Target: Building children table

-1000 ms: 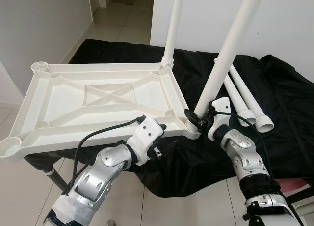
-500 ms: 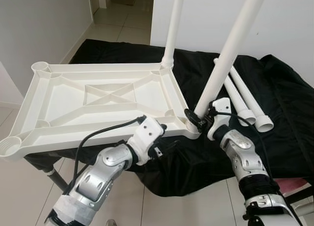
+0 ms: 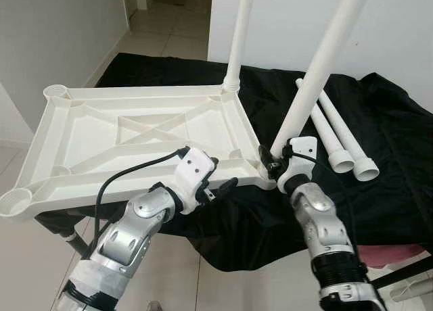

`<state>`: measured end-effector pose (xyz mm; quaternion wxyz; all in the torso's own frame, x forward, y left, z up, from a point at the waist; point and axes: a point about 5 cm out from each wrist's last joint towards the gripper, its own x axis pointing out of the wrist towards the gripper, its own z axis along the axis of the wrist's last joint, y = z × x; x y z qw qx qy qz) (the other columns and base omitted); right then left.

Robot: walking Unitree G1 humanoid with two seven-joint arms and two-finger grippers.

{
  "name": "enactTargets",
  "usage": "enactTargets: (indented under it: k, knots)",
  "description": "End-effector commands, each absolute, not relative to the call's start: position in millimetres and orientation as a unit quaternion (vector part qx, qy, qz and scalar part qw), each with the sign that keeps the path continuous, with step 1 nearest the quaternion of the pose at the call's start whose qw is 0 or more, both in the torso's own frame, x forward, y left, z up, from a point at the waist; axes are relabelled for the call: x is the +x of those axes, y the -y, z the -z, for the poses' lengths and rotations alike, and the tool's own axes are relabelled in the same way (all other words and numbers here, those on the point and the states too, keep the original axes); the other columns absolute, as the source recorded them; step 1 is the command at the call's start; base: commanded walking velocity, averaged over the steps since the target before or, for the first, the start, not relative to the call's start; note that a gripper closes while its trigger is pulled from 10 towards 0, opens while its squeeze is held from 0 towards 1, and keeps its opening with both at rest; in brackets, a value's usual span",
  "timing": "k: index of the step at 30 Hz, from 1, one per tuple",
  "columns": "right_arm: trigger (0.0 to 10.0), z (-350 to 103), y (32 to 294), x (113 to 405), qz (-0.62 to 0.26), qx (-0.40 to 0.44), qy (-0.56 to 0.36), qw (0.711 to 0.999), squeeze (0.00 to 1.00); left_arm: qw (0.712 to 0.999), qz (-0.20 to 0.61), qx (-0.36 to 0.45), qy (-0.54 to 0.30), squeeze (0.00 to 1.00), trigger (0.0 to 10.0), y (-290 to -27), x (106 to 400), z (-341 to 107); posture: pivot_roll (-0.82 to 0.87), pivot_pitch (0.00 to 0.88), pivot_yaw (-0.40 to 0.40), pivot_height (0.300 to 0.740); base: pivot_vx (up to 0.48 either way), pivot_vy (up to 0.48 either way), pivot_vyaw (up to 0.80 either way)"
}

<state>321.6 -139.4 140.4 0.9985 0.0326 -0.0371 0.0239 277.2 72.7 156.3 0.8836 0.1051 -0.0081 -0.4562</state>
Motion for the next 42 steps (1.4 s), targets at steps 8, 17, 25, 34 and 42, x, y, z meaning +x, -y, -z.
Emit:
enactTargets:
  k: [8, 17, 25, 34, 42]
  knots:
    - [10.0, -151.3, 126.1, 314.7, 0.053, 0.072, 0.066, 0.994, 0.0, 0.892, 0.438, 0.108, 0.004, 0.0, 10.0, -78.2, 279.8, -153.0, 0.03, 0.052, -0.054, 0.74, 0.0, 0.0, 0.0]
    - [10.0, -156.0, 128.1, 312.6, 0.051, 0.056, 0.074, 0.994, 0.0, 0.89, 0.442, 0.108, 0.004, 0.0, 10.0, -78.1, 280.3, -153.0, 0.02, 0.054, -0.052, 0.74, 0.0, 0.0, 0.0]
    - [10.0, -157.9, 136.7, 308.8, 0.071, 0.036, 0.086, 0.993, 1.0, 0.885, 0.452, 0.113, 0.015, 0.0, 10.0, -87.7, 282.4, -157.0, 0.01, 0.06, -0.05, 0.74, 0.0, 0.0, 0.0]
    - [10.0, -153.2, 143.1, 295.4, 0.066, 0.021, 0.082, 0.994, 0.0, 0.864, 0.487, 0.128, -0.014, 0.0, 10.0, -105.7, 266.0, -147.4, 0.0, 0.079, -0.032, 0.74, 0.0, 0.0, 0.0]
    - [10.0, -150.1, 145.0, 286.2, 0.052, 0.009, 0.083, 0.995, 0.0, 0.867, 0.478, 0.14, -0.027, 0.0, 10.0, -113.4, 268.8, -142.9, 0.0, 0.082, -0.025, 0.74, 0.0, 0.0, 0.0]
